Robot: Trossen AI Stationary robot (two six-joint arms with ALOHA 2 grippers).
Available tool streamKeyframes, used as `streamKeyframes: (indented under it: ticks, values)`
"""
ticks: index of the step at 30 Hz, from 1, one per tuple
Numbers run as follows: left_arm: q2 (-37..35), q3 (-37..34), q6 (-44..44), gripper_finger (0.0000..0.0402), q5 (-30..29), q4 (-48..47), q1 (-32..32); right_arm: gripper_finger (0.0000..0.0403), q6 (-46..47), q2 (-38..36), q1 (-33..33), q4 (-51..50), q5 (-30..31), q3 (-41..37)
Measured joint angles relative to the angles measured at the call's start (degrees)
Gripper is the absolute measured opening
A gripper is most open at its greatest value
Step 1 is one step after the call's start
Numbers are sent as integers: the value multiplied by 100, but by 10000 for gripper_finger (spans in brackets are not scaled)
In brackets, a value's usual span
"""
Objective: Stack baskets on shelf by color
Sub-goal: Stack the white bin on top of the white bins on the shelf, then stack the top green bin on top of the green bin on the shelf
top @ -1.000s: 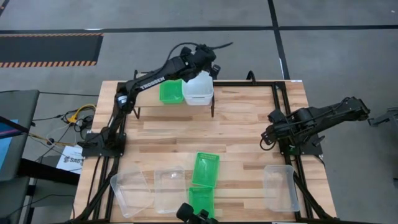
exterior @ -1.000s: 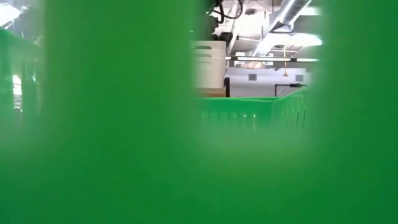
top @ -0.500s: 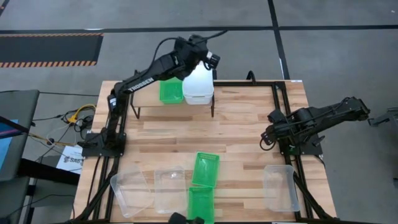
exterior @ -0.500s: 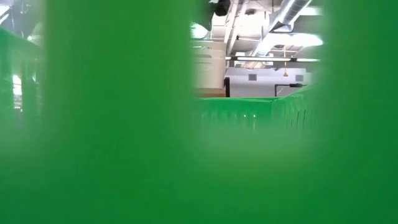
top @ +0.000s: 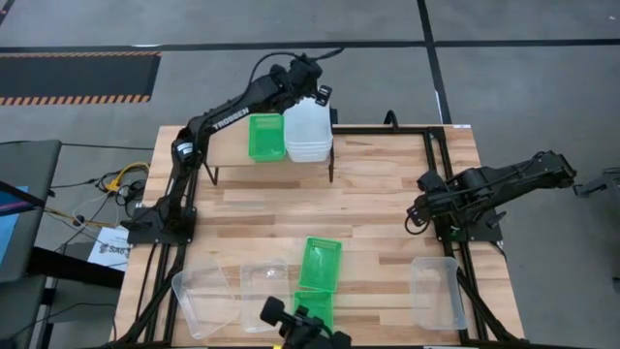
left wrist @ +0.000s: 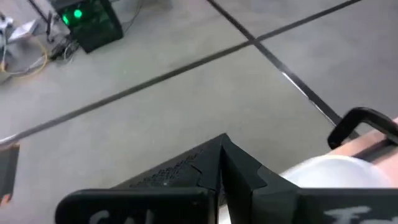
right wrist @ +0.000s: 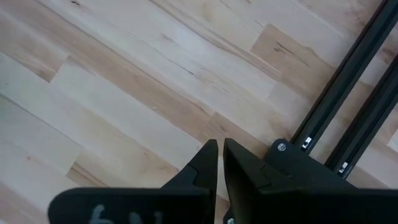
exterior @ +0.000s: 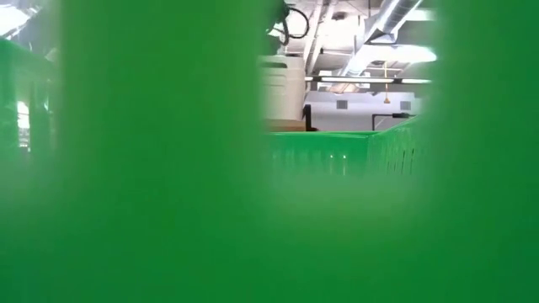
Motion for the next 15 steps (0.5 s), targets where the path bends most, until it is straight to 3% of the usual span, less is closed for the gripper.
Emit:
streamKeyframes:
  ticks: [6, 9, 15]
  values:
    - [-264, 521, 560, 0, -10, 84, -382, 52, -11, 0, 0, -1, 28, 0]
    - [-726, 440, 648, 0, 384, -27, -632, 52, -9, 2, 0, 13, 36, 0]
    - [-1536, 456, 151, 6, 1156, -1229, -1319, 52, -299, 1, 0, 159, 44, 0]
